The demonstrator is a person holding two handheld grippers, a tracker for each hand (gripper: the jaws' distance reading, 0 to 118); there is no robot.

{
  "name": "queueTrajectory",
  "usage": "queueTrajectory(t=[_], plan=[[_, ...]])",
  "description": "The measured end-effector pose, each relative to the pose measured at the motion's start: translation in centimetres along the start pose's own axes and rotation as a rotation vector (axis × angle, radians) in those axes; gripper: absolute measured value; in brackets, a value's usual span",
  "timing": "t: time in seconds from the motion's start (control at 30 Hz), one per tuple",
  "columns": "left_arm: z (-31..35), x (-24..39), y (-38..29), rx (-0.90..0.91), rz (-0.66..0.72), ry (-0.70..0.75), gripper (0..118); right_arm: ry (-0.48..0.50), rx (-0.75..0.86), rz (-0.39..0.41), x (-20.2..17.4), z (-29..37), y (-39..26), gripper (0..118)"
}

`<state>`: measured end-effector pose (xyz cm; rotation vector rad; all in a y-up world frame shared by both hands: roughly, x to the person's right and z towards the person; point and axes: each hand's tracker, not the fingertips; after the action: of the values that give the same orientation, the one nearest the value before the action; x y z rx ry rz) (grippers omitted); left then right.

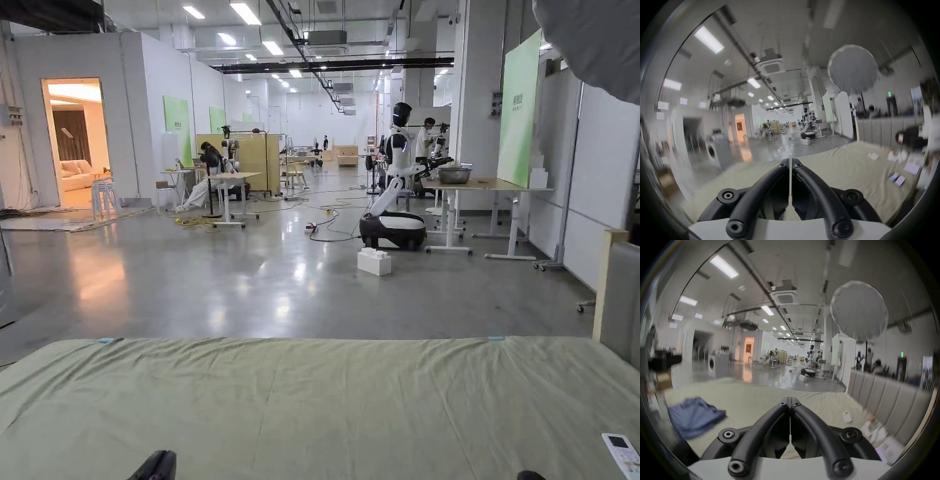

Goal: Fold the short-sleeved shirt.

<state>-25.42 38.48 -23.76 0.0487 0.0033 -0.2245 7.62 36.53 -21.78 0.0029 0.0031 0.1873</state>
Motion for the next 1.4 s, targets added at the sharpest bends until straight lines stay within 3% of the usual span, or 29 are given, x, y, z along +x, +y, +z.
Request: queueTrajectory(t=[0.03, 0.07, 0.1, 0.17, 0.23, 0.27, 0.3, 0.37, 0.47, 0.5, 0.53, 0.57, 0.6, 0.63, 0.67, 0.73, 0.77, 0.8, 0.83, 0.87, 0.9, 0.93, 0.97, 1.0, 1.17, 1.4], plan=[[-0.1, 0.6, 0.0, 0.006, -0.107, 0.01, 2, -0.001, -0.001, 0.058, -0.3, -0.2, 0.2, 1], [-0.2, 1.3, -0.3, 0.006, -0.279, 0.016, 2, 0.002, -0.01, 0.274, -1.2, -0.5, 0.1, 1], [-0.3, 2.0, -0.8, -0.006, -0.424, 0.003, 2, 0.02, -0.024, 0.425, -2.0, -0.7, -0.2, 1], [-0.5, 3.7, -3.7, -0.048, -0.805, -0.029, 2, 0.062, -0.09, 0.808, -4.1, -1.3, -2.5, 1], [-0.4, 4.8, -8.0, -0.131, -1.123, -0.141, 2, 0.138, -0.122, 1.176, -6.0, -1.5, -6.0, 1], [0.0, 5.3, -10.0, -0.164, -1.248, -0.221, 2, 0.193, -0.145, 1.305, -6.5, -1.4, -7.9, 1], [0.5, 5.6, -12.2, -0.186, -1.34, -0.318, 2, 0.265, -0.152, 1.401, -6.9, -1.1, -9.7, 1], [1.6, 5.9, -16.0, -0.238, -1.402, -0.507, 2, 0.39, -0.162, 1.501, -7.2, -0.6, -13.0, 1], [2.2, 5.9, -18.2, -0.271, -1.391, -0.558, 2, 0.448, -0.239, 1.517, -7.7, -0.4, -15.5, 1], [2.0, 5.9, -17.6, -0.271, -1.37, -0.546, 2, 0.436, -0.223, 1.503, -7.7, -0.3, -15.5, 1], [1.5, 5.5, -16.5, -0.272, -1.247, -0.486, 2, 0.401, -0.217, 1.435, -7.5, -0.4, -14.8, 1], [0.7, 5.2, -14.7, -0.273, -1.14, -0.456, 2, 0.361, -0.213, 1.332, -7.3, -0.7, -13.6, 1], [-0.1, 4.5, -12.6, -0.274, -0.963, -0.394, 2, 0.297, -0.2, 1.173, -6.8, -1.0, -11.8, 1], [-0.8, 3.5, -10.4, -0.27, -0.779, -0.321, 2, 0.225, -0.221, 0.975, -6.3, -1.6, -9.7, 1], [-1.2, 2.4, -8.3, -0.255, -0.582, -0.247, 2, 0.157, -0.26, 0.658, -4.7, -1.9, -7.2, 1], [-1.1, -0.5, -6.0, -0.2, -0.141, -0.139, 2, 0.075, -0.184, 0.102, -0.9, -0.9, -4.8, 1], [-0.7, -2.3, -5.7, -0.166, 0.113, -0.126, 2, 0.087, -0.135, -0.164, 0.4, -0.2, -4.3, 1], [-0.1, -3.1, -5.3, -0.143, 0.282, -0.122, 2, 0.112, -0.109, -0.37, 1.4, 0.5, -5.1, 1], [0.3, -4.0, -5.8, -0.124, 0.437, -0.135, 2, 0.046, -0.014, -0.412, 1.8, 1.3, -5.3, 1], [0.5, -4.2, -6.1, -0.135, 0.503, -0.121, 2, -0.045, -0.019, -0.438, 1.8, 1.7, -5.6, 1], [0.7, -4.2, -6.0, -0.185, 0.476, -0.079, 2, -0.111, -0.043, -0.377, 1.3, 1.7, -5.4, 1], [0.7, -2.7, -4.9, -0.195, 0.356, -0.06, 2, -0.12, -0.023, -0.321, 1.3, 1.7, -5.0, 1], [1.0, -2.1, -4.5, -0.164, 0.271, -0.067, 2, -0.079, -0.04, -0.328, 1.5, 1.4, -5.0, 1], [1.1, -1.7, -4.4, -0.142, 0.248, -0.066, 2, -0.052, -0.1, -0.386, 1.6, 1.3, -5.5, 1], [1.3, -1.5, -4.3, -0.136, 0.287, -0.122, 2, -0.042, -0.097, -0.295, 0.8, 1.2, -5.2, 1], [1.2, -2.3, -4.4, -0.134, 0.284, -0.104, 4, -0.023, -0.102, -0.262, 0.7, 1.3, -4.9, 1]])
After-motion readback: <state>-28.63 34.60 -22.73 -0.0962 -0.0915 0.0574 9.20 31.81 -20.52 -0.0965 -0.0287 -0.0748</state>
